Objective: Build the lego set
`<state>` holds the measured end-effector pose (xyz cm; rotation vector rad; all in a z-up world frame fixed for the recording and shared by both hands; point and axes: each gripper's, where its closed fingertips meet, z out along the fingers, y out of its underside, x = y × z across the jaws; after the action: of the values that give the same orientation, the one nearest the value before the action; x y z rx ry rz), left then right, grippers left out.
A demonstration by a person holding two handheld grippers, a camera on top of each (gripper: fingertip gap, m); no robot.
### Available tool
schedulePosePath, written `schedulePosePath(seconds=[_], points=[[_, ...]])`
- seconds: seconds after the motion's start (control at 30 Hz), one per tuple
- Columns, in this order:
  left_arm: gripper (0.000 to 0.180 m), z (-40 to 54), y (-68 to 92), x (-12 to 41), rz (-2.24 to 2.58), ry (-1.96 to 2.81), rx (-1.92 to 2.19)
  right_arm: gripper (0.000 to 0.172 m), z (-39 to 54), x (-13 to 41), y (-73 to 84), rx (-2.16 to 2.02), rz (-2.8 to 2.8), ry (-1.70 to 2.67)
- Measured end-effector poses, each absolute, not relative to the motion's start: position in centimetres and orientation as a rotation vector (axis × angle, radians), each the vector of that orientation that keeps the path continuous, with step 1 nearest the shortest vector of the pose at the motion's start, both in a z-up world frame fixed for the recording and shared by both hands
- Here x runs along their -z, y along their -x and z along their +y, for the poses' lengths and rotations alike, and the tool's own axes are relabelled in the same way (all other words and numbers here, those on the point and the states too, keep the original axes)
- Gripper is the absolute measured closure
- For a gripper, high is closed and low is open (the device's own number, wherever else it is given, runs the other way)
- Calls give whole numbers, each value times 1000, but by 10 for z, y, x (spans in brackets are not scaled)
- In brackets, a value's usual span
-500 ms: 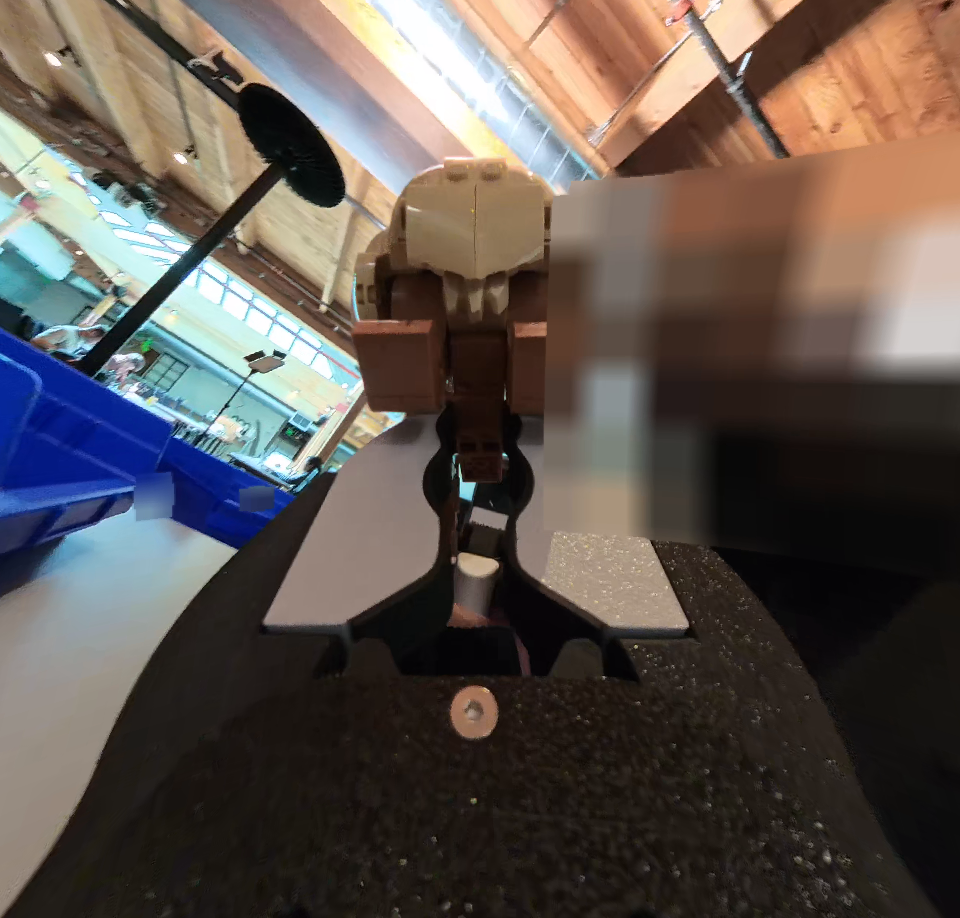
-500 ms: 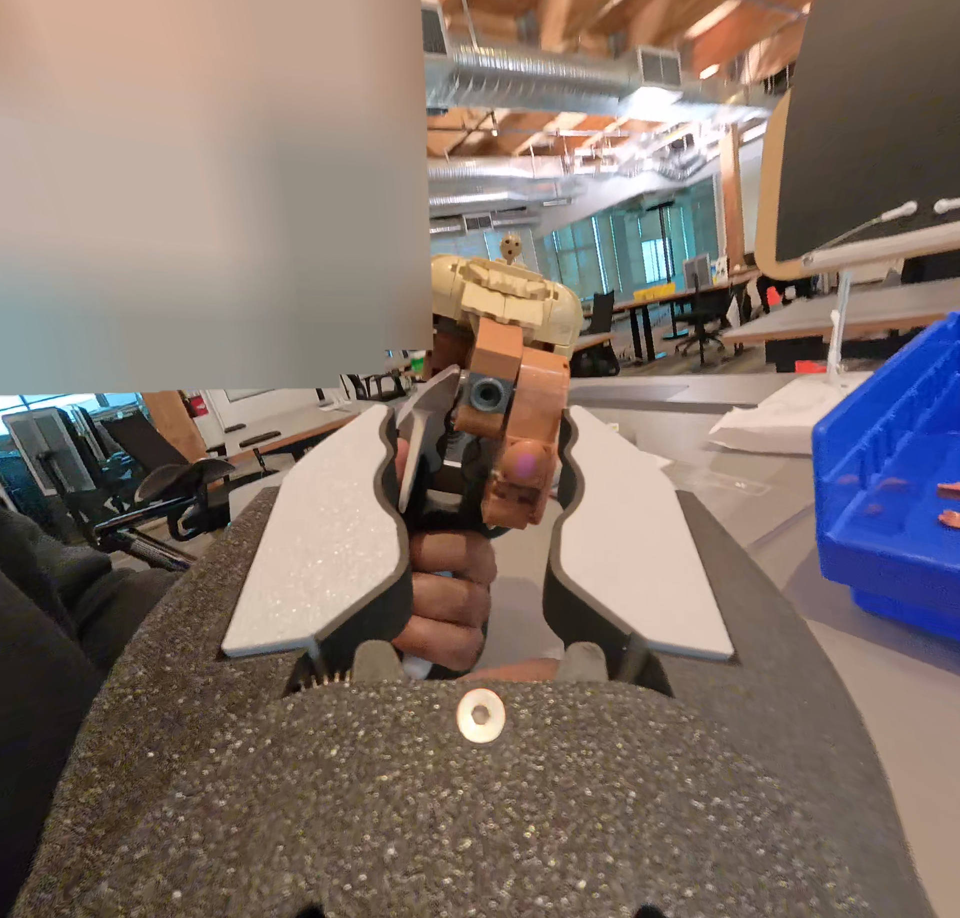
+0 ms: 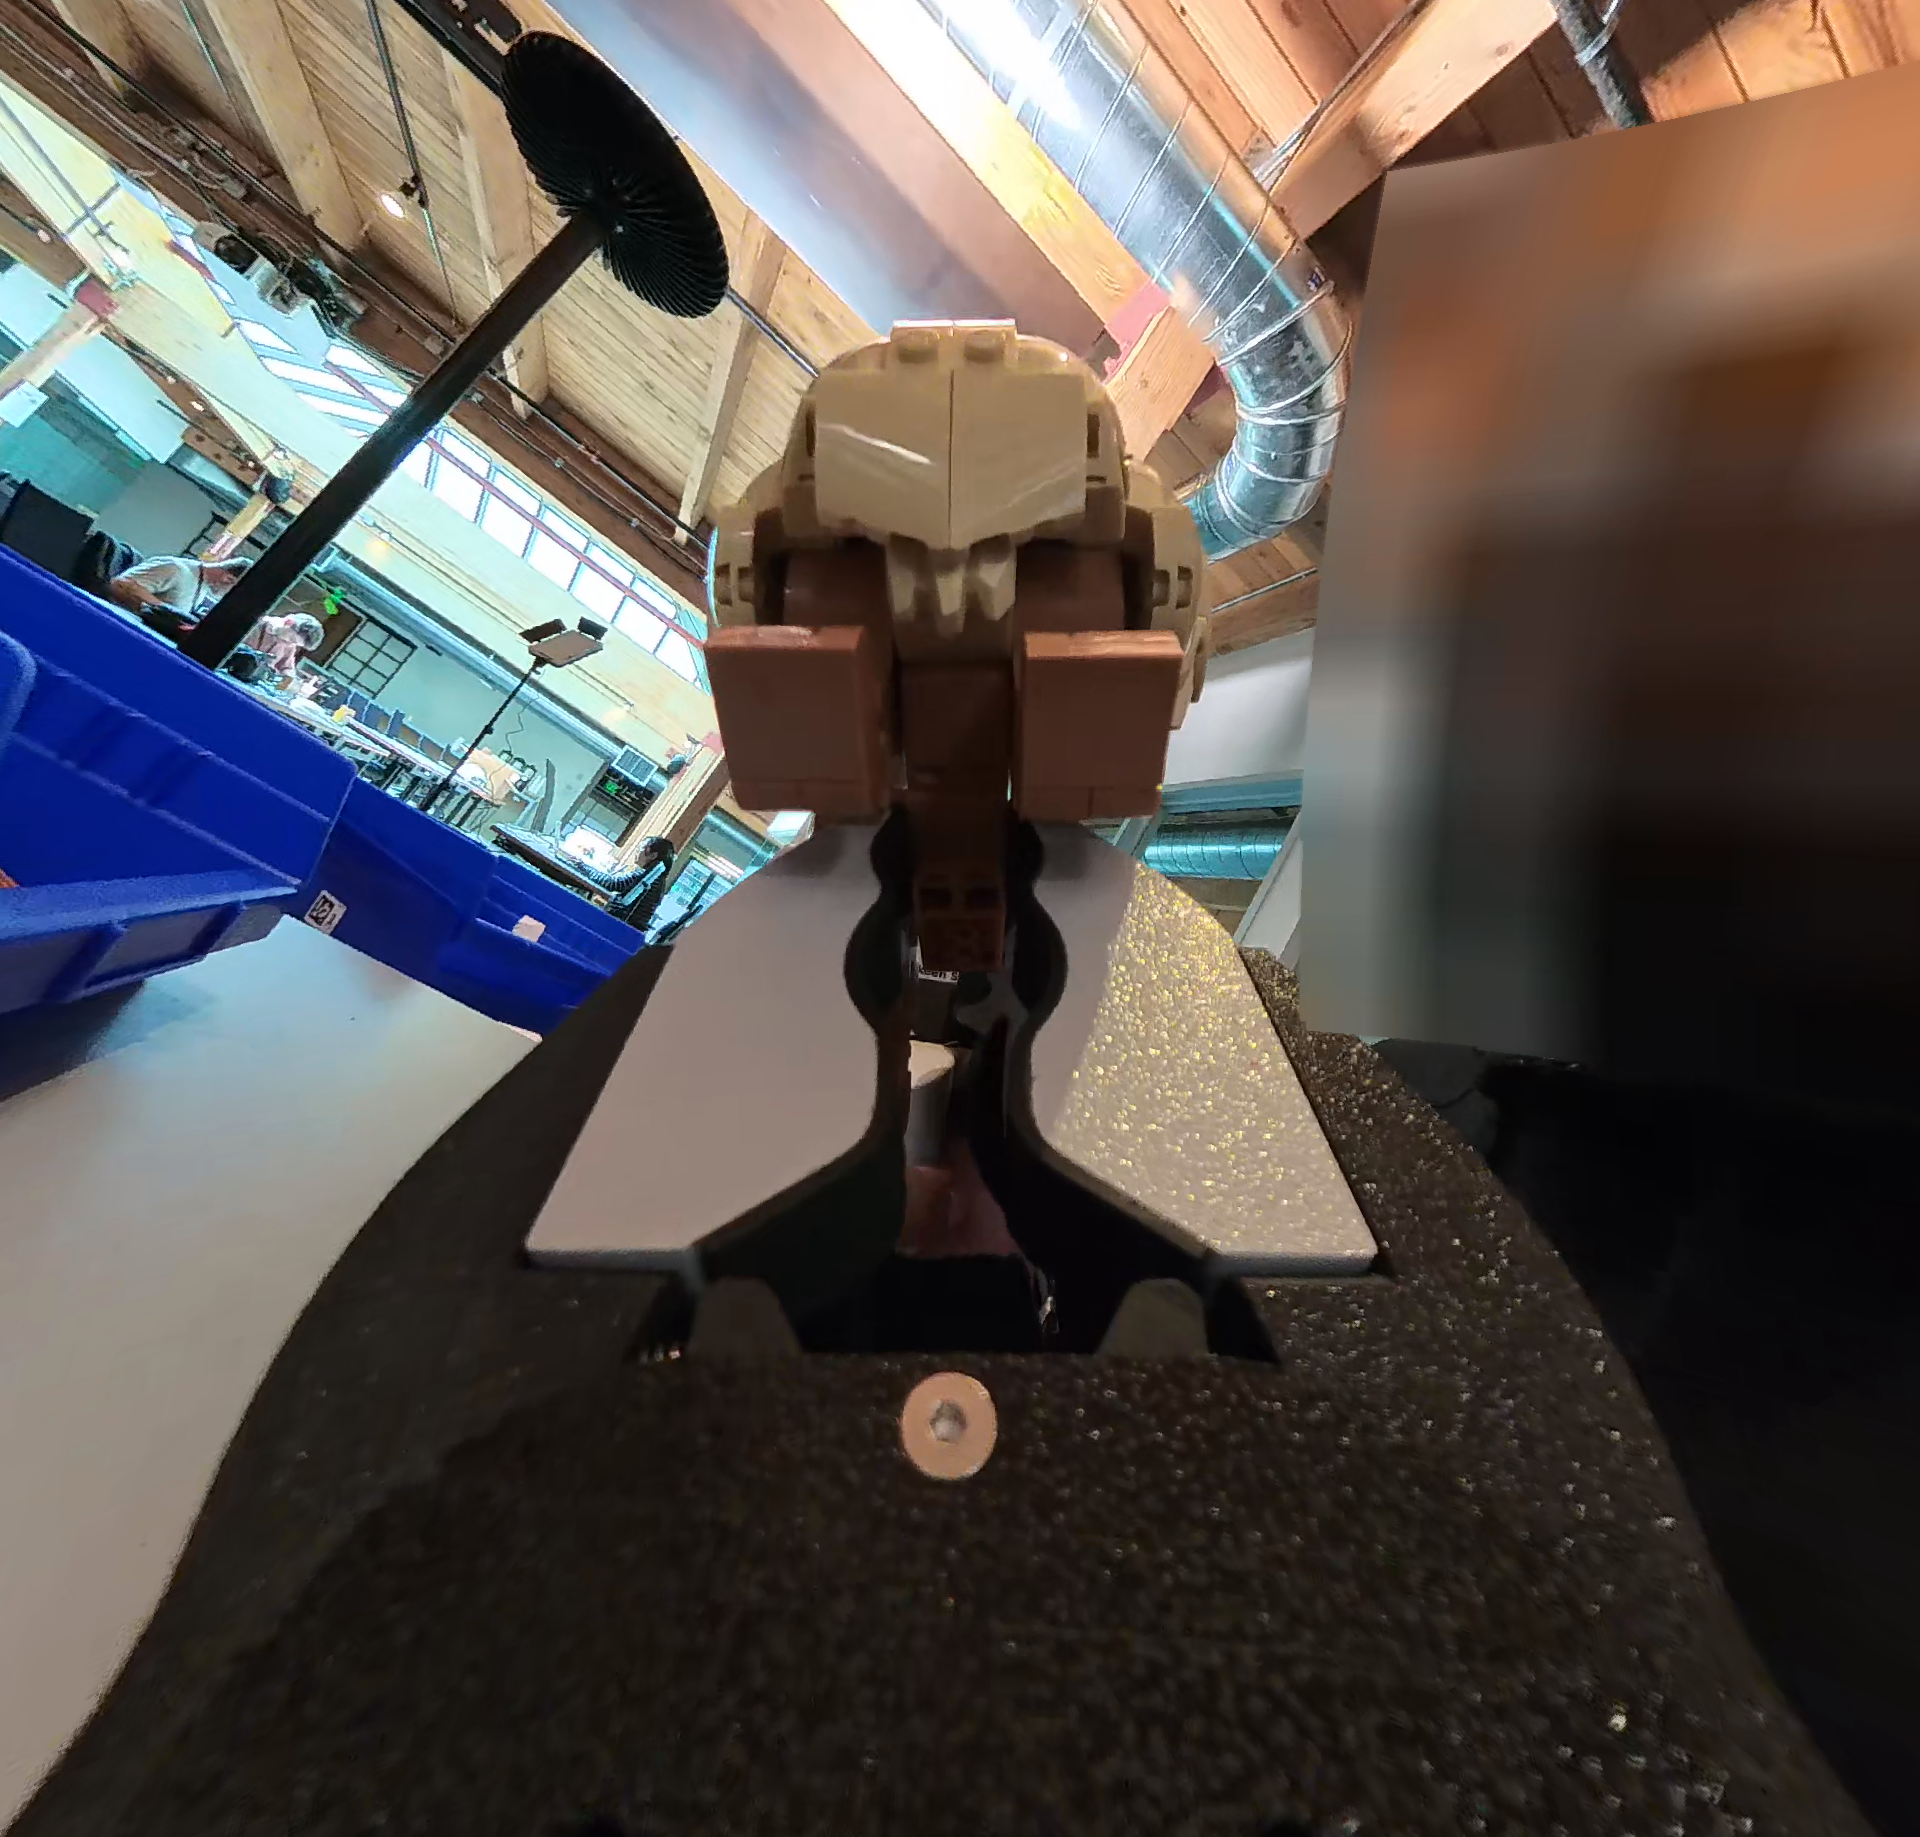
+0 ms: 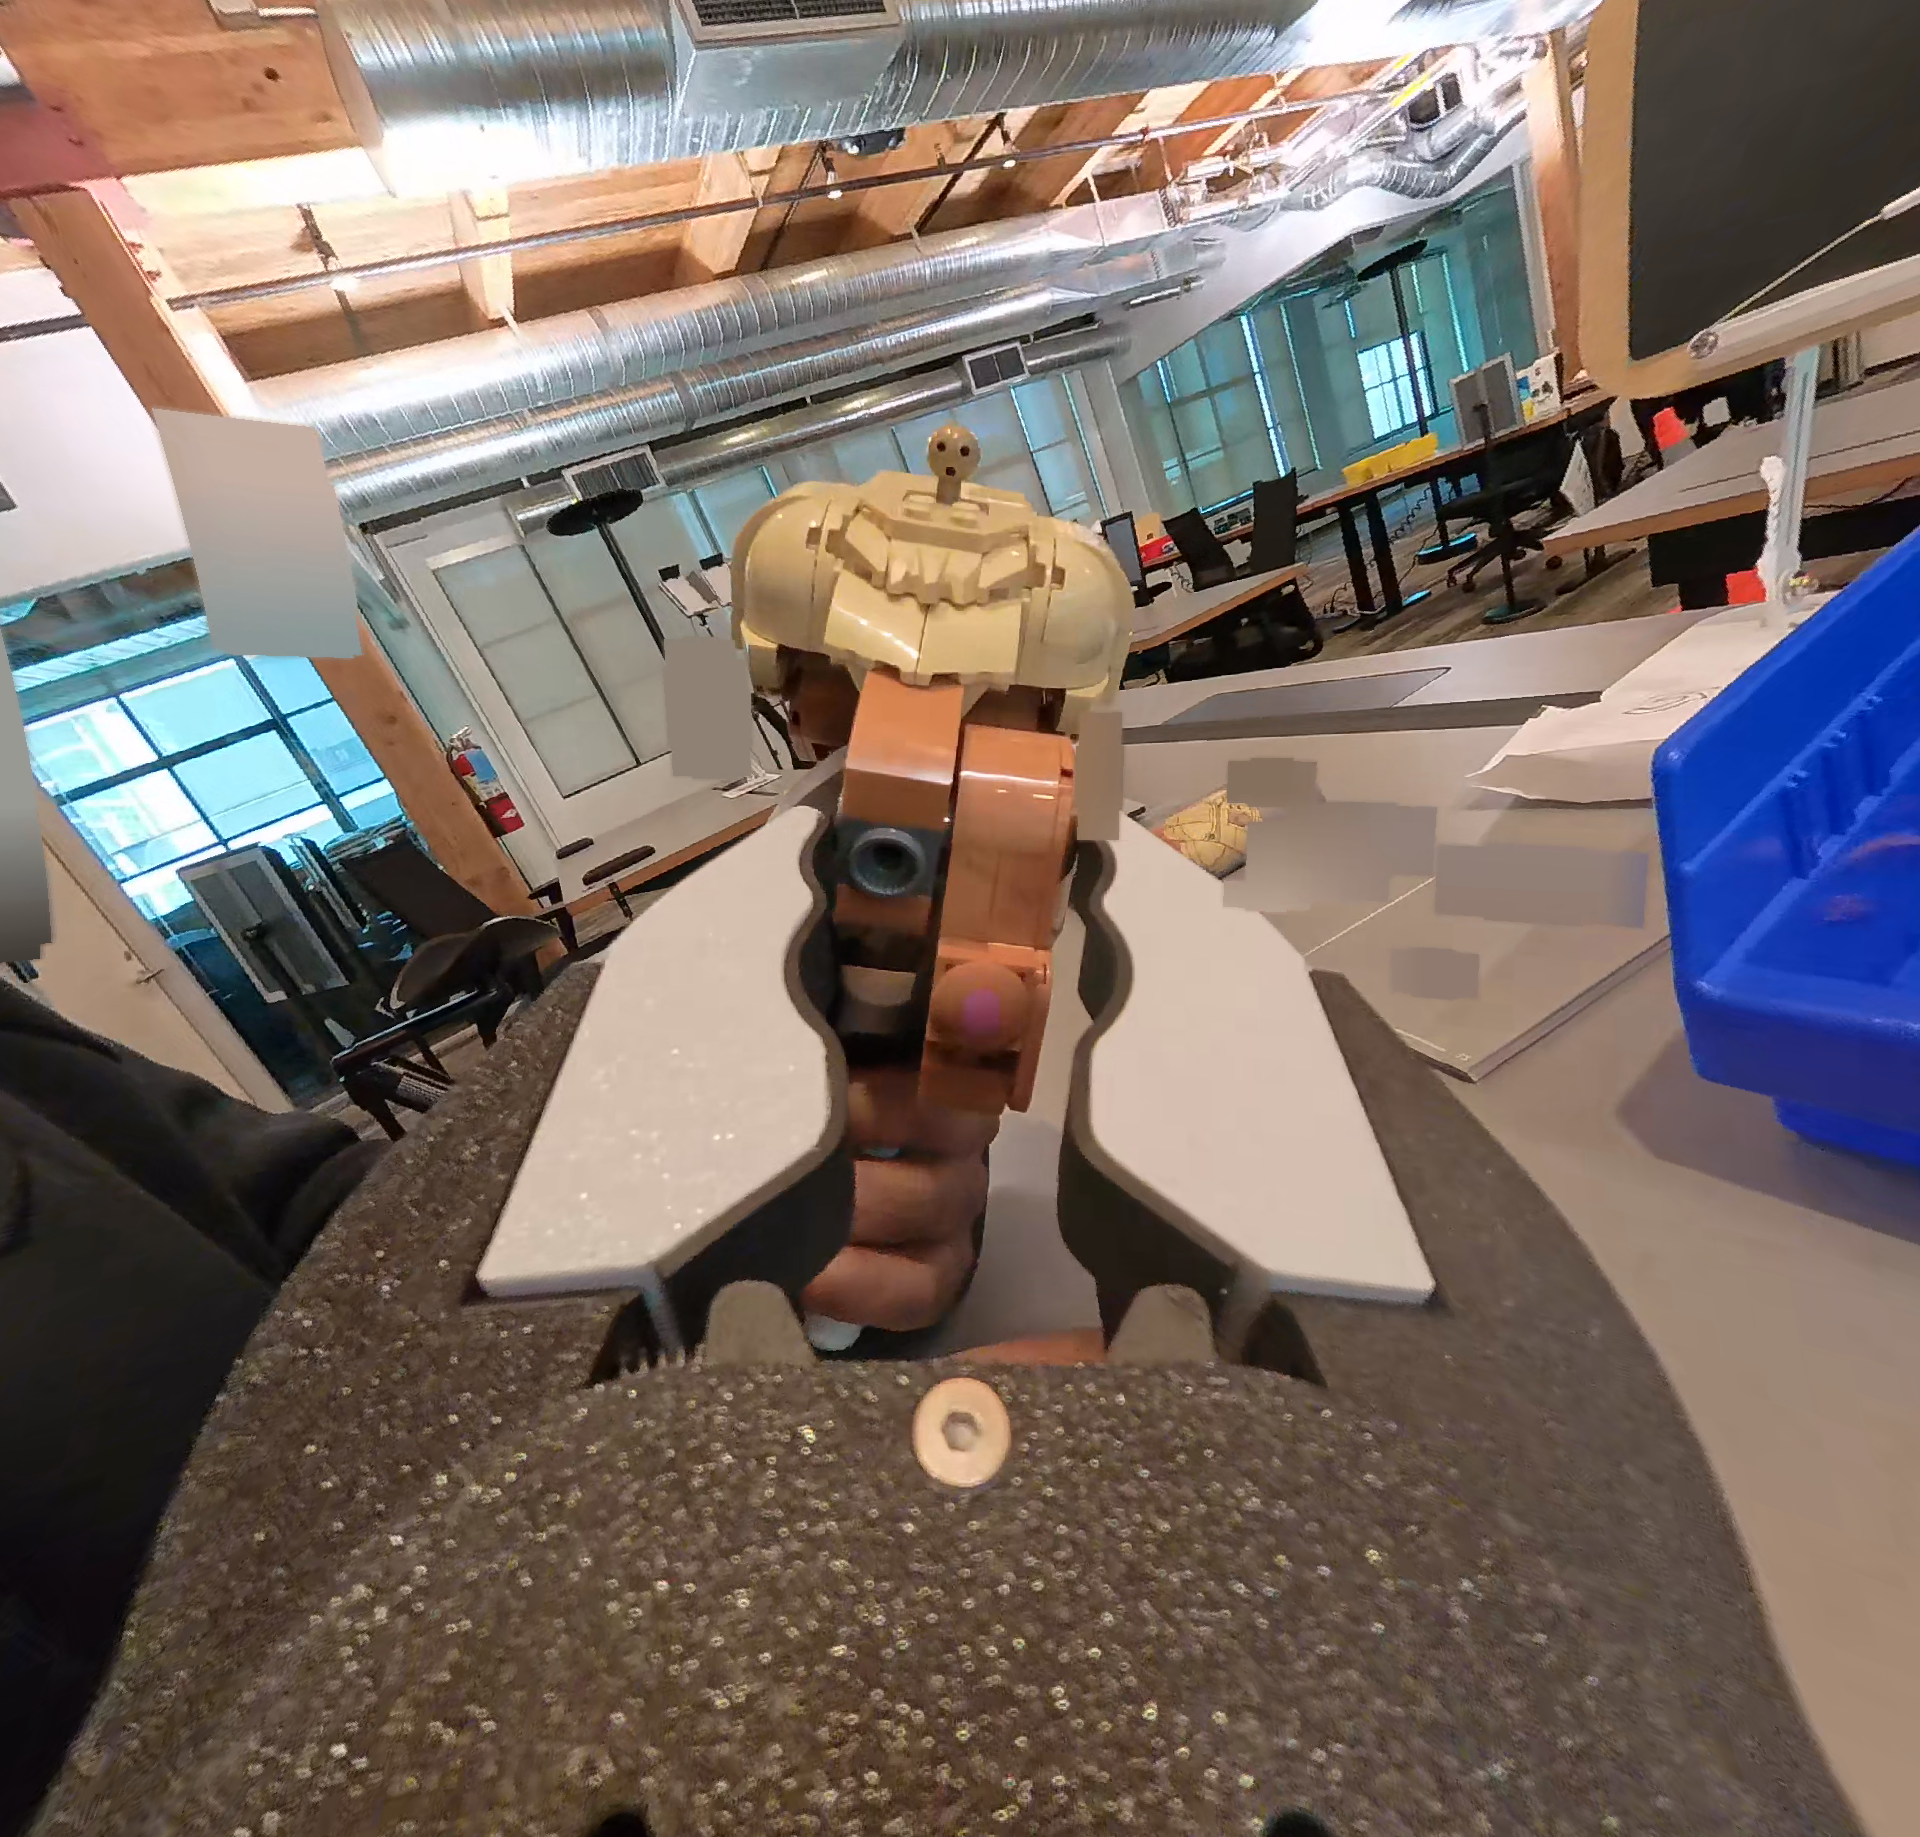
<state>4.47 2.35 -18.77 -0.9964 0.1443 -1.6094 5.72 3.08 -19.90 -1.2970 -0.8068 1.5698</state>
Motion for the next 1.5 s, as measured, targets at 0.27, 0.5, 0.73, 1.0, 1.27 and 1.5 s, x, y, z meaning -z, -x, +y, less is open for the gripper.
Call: schedulePosePath(seconds=[0.27,0.5,0.73,1.0,1.27,1.5], points=[[164,33,-44,198,84,1089,1549,119,56,193,-77,-1454,-858,1338],[164,34,-55,203,137,1175,1483,118,49,196,-75,-1625,-1248,1422],[164,32,-62,208,197,1232,1421,132,37,215,-65,-1479,-1502,1464],[164,37,-67,215,196,1305,1425,135,40,223,-66,-1502,-1486,1459],[163,39,-81,243,183,1554,1432,136,47,237,-77,-1394,-1518,1474],[168,31,-83,278,104,1835,1423,136,58,262,-83,-1283,-1591,1545]])
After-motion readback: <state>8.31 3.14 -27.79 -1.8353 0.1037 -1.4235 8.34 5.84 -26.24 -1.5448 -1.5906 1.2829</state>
